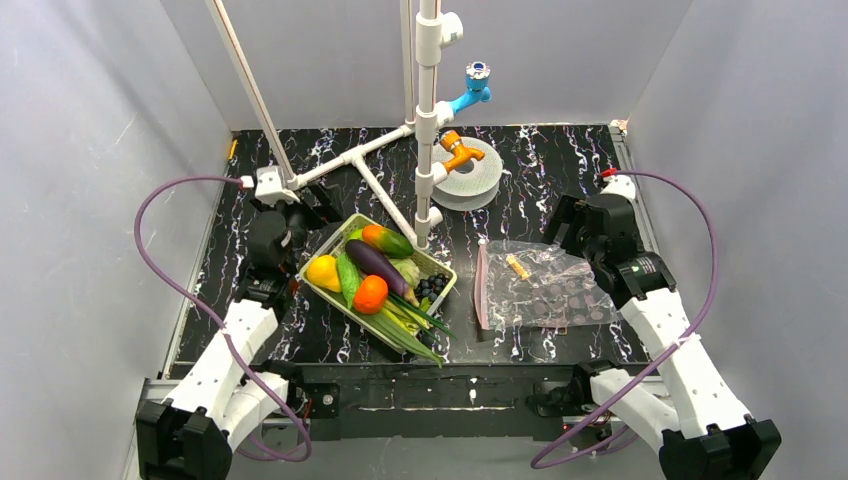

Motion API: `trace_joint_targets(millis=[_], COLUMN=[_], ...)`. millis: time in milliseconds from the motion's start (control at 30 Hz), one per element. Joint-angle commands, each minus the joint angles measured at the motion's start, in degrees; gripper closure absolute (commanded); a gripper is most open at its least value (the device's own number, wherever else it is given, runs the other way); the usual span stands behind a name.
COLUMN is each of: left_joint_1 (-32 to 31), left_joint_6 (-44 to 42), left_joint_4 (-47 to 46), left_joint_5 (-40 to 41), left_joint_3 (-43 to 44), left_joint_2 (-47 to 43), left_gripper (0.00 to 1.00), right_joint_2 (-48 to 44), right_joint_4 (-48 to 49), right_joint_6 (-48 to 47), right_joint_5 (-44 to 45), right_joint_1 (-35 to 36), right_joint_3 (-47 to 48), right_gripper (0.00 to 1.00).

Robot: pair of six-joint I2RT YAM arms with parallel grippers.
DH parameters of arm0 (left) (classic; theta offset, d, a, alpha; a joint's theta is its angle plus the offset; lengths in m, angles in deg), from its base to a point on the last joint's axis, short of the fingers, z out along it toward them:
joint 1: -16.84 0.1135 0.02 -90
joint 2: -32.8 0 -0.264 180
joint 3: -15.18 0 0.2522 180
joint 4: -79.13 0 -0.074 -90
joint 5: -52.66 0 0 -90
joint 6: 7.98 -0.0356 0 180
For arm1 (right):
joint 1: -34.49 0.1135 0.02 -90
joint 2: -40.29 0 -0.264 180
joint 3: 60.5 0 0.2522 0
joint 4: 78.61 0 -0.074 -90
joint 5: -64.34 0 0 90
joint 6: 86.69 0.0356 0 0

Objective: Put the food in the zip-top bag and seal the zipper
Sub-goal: Pick up the zipper food storage bag at the center of the board.

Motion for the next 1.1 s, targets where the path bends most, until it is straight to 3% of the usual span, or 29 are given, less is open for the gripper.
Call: trace_joint_targets(millis=[0,133,267,367,533,633,767,933,1067], left_joint_1=[-1.73,-3.51,-5.75,-7.14,-7.87,-7.91,-8.01,-8.08,-8.41], left_joint_6=[1.23,-1.7,-4.5,-6.29,-6.91,-7.04,-7.17,-7.25,-7.64], left_joint_4=[17.04,17.85,17.74,17.78,18.79,18.95,19.06,19.01,19.3], left_joint_5=[2.27,-0.42,2.4,3.68,3.65,3.39,3.18,2.81,3.14], left_joint_3=[11.53,12.19,11.69,11.55,12.27,12.46,12.47,12.46,12.47], left_joint_2=[1.11,1.35,0.0,-0.47,-0.26,-0.07,-0.02,0.31,0.68], left_gripper=[0.0,0.01,0.01,0.01,0.01,0.0,0.0,0.01,0.01], right_joint_2=[0.91,1.47,3.34,4.6,8.01,10.99,14.24,24.9,34.72], right_joint_4=[-1.78,0.43,-2.89,-3.74,-8.78,-12.22,-15.04,-21.1,-28.9], right_joint_6=[1.92,1.88,4.42,2.81,2.58,3.37,6.62,14.85,20.44], right_joint_5=[-0.27,-12.89,-17.63,-25.86,-28.15,-23.61,-8.98,6.82,20.67], right_joint_1=[2.65,2.57,2.47,2.25,3.17,7.75,17.25,27.51,35.04], right_joint_3=[4.15,3.21,3.53,3.66,4.89,5.95,6.37,10.04,18.16], right_gripper=[0.0,0.0,0.0,0.0,0.0,0.0,0.0,0.0,0.0])
